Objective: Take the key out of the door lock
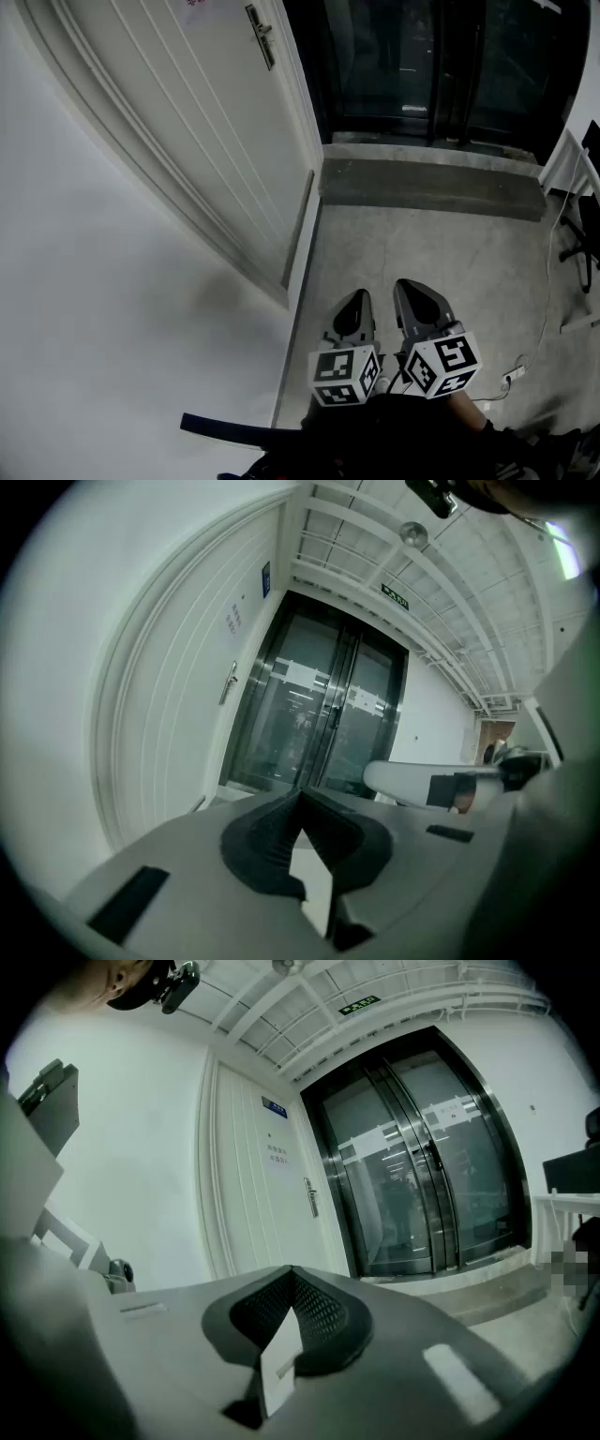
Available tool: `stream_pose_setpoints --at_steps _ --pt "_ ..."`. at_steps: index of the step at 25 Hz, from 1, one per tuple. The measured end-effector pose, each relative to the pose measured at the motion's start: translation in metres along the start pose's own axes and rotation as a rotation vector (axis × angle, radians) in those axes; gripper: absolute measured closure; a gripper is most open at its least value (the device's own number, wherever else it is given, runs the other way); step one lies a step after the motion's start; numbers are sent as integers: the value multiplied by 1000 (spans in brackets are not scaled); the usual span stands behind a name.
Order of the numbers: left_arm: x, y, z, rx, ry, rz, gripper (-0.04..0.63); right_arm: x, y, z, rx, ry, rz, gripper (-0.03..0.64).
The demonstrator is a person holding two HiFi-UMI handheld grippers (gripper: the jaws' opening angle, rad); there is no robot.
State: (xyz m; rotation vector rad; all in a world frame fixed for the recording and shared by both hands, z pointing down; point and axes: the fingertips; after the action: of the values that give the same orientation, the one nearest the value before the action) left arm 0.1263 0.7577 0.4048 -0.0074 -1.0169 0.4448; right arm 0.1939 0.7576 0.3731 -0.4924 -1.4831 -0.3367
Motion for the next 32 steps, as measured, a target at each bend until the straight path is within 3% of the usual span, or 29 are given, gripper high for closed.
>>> stream_pose_setpoints --at_steps 13,32 --pt "-1 1 -1 -1 5 6 595 -2 1 0 5 -3 5 616" --pt "-1 11 41 -3 54 43 595 13 -19 28 26 -19 40 615"
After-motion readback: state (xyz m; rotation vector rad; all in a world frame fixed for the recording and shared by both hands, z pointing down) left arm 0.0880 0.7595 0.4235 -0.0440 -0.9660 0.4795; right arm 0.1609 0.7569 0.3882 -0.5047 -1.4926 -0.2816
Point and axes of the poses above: the fingertips, and each gripper's own axes: y backward along the fingers, z to its left, x out of its underside, and after that the axes turned 15 degrees about y, right-handed
